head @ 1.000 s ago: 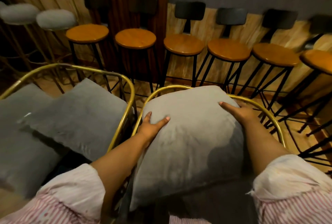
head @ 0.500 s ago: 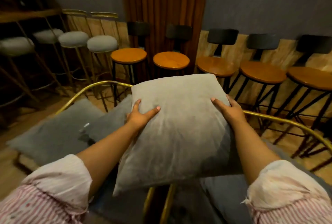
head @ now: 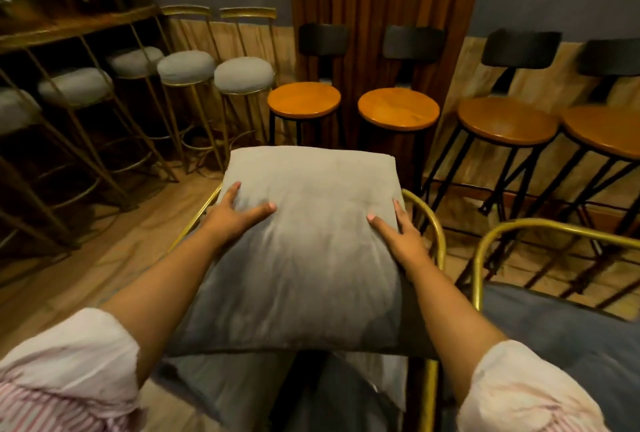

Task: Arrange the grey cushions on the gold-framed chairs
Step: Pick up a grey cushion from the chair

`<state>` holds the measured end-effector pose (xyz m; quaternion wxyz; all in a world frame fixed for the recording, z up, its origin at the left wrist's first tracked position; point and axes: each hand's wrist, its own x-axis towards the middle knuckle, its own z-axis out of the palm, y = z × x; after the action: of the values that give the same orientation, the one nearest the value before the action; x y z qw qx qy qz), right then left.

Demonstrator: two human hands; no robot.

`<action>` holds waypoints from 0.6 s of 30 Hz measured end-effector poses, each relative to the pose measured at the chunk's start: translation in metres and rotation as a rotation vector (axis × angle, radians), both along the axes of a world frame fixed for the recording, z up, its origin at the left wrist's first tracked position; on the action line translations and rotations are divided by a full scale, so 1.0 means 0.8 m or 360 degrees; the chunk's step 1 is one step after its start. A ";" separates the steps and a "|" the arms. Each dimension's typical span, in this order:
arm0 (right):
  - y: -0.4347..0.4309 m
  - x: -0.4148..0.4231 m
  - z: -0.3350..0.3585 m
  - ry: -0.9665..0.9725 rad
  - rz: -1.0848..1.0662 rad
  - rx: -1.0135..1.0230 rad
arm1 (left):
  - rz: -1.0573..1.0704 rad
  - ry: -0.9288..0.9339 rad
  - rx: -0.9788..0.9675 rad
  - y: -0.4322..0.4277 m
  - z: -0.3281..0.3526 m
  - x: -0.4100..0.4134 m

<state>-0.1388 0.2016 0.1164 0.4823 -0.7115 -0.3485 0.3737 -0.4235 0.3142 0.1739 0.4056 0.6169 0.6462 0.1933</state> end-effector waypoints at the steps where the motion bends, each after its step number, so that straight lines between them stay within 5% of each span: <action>1: 0.012 -0.009 -0.009 -0.0029 0.0062 -0.0061 | -0.0026 0.0060 -0.0035 0.013 -0.008 -0.008; 6: 0.052 -0.073 -0.070 -0.0511 0.0606 -0.0730 | -0.0424 0.0805 -0.0320 0.016 -0.098 -0.017; 18: 0.064 -0.087 -0.096 -0.0690 0.0647 -0.0740 | -0.0442 0.0926 -0.0301 0.016 -0.134 -0.012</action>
<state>-0.2085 0.2528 0.0398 0.1388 -0.7809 -0.4824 0.3717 -0.4334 0.3272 0.0665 0.2820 0.6880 0.6598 -0.1087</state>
